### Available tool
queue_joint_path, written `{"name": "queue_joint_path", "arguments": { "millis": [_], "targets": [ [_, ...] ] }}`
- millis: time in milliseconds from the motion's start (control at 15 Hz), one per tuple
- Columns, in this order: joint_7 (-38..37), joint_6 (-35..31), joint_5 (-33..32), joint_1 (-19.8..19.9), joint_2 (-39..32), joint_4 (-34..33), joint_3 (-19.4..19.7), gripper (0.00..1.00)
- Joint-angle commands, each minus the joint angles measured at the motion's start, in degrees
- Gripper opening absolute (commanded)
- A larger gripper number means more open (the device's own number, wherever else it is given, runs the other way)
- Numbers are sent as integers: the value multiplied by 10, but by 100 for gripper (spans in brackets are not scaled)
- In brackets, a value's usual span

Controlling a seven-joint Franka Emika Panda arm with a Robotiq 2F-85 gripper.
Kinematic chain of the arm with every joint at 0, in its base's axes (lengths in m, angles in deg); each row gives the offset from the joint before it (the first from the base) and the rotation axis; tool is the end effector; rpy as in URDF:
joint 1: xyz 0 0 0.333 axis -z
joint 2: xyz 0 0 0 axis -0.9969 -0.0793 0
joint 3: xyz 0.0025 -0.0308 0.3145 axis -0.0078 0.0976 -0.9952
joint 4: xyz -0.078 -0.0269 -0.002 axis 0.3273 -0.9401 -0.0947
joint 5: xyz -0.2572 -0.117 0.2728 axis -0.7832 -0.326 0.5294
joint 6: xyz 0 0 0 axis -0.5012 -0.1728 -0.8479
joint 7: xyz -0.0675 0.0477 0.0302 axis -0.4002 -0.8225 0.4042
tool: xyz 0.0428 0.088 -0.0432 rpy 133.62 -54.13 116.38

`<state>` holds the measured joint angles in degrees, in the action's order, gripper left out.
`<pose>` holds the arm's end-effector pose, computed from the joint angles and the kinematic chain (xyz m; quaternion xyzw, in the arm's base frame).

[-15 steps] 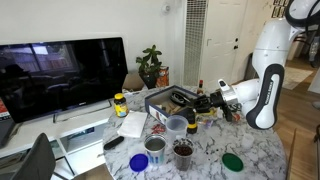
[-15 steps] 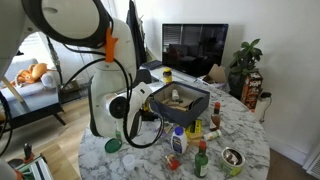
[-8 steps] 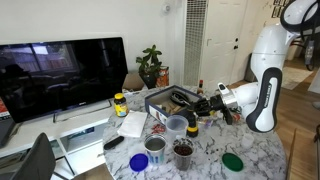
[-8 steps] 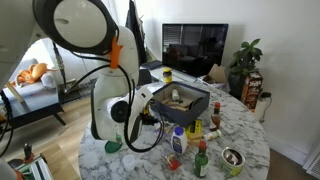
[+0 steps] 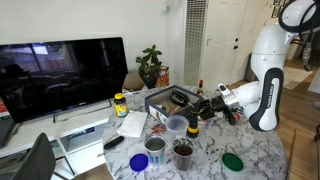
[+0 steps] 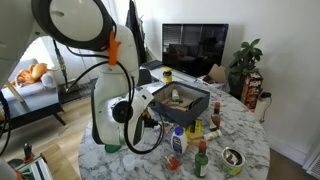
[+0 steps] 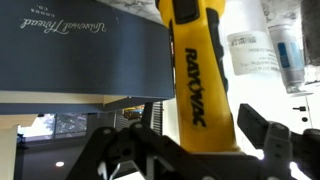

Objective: Turn off the torch and put it upside down

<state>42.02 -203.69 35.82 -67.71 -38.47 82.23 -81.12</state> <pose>0.4481 0.0118 0.1446 -0.8156 -0.2578 -0.4835 0.1858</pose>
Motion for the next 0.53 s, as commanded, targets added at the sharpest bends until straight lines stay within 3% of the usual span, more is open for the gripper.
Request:
{"name": "queue_joint_path", "arguments": {
  "millis": [0,267,467],
  "targets": [
    [-50,31,-28,-20,36,22,33,100],
    [-132,109,-49,-15,85,54,40,100],
    [-224,195,-106,5,121,67,27,100]
  ]
}}
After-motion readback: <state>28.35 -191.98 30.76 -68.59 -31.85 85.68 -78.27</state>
